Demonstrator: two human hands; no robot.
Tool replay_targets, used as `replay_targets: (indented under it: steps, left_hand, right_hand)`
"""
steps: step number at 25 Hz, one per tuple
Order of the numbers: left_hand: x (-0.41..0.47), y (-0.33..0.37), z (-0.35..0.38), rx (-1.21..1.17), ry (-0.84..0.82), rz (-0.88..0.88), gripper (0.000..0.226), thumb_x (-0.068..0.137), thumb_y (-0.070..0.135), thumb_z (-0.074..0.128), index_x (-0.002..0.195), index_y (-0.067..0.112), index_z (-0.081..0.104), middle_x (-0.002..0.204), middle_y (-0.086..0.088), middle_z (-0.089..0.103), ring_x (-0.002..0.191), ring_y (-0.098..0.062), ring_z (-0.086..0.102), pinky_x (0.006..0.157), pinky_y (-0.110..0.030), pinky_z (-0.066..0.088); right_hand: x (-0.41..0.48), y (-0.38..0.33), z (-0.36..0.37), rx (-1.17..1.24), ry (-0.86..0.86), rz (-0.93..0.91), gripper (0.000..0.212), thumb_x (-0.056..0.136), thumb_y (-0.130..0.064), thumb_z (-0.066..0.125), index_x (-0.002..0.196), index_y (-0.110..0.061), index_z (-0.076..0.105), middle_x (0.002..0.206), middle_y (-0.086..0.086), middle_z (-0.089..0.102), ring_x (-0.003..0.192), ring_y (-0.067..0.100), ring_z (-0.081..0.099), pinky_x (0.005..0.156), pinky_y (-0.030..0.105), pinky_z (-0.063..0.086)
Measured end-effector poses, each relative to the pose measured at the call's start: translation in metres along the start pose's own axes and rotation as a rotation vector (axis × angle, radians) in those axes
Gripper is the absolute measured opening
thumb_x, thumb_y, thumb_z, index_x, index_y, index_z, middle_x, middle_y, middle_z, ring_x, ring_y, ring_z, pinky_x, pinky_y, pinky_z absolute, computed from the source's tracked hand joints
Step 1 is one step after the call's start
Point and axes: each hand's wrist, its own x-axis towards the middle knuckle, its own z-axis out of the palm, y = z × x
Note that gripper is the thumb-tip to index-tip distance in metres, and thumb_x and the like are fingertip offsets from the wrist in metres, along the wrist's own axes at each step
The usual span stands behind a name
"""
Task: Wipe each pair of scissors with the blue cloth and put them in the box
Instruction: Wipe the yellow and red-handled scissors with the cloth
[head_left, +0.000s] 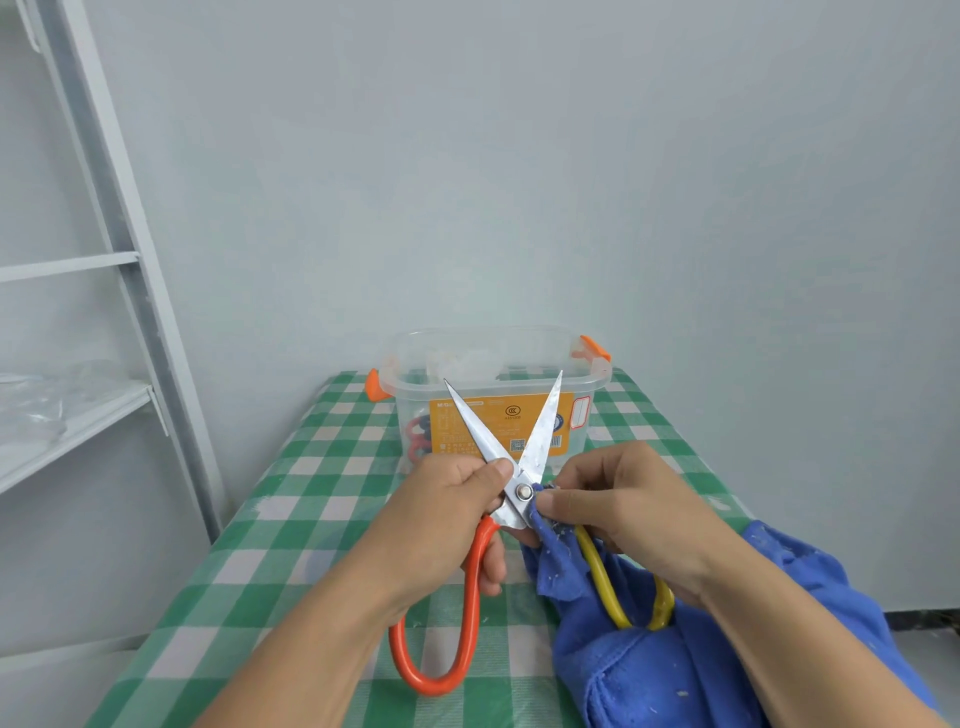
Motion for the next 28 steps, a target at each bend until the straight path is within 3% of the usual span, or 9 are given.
replay_targets:
  steps: [6,18,24,28]
  left_hand:
    - [0.0013,-0.0032,0.0022,0.010,0.007,-0.006,0.036,0.105,0.031,0.047,0.080,0.005,0.049,0.047,-0.012,0.056,0.042,-0.028,0.054,0.057,-0.039,0.051]
    - [-0.0021,0.0011,0.0027,-0.004,-0.012,-0.012,0.033,0.105,0.030,0.047,0.083,0.004,0.049,0.050,-0.017,0.055,0.039,-0.025,0.053,0.049,-0.031,0.050]
    - [0.0006,-0.0001,0.0063,-0.028,-0.020,0.005,0.036,0.105,0.029,0.048,0.082,0.001,0.056,0.055,-0.018,0.057,0.045,-0.028,0.054,0.052,-0.037,0.053]
    - [0.0012,0.0003,0.0043,-0.025,-0.018,0.008,0.036,0.104,0.030,0.049,0.079,0.004,0.052,0.052,-0.017,0.056,0.043,-0.028,0.054,0.051,-0.035,0.052]
  right_hand:
    - [0.0028,0.0000,0.0008,-0.075,0.012,0.030,0.031,0.083,-0.021,0.080,0.066,-0.003,0.063,0.055,0.006,0.049,0.047,0.012,0.037,0.047,0.023,0.030]
    - [0.0002,-0.0023,-0.0013,-0.137,-0.014,-0.012,0.033,0.078,-0.026,0.085,0.062,-0.012,0.061,0.053,0.000,0.048,0.047,0.010,0.038,0.049,0.021,0.031]
    - [0.0003,-0.0012,0.0048,-0.144,0.000,-0.064,0.049,0.070,-0.030,0.091,0.057,-0.016,0.046,0.051,-0.005,0.039,0.051,0.011,0.034,0.051,0.022,0.027]
    - [-0.0009,-0.0015,0.0007,-0.066,-0.009,-0.045,0.036,0.075,-0.022,0.087,0.058,-0.010,0.058,0.051,0.001,0.046,0.047,0.012,0.036,0.048,0.022,0.030]
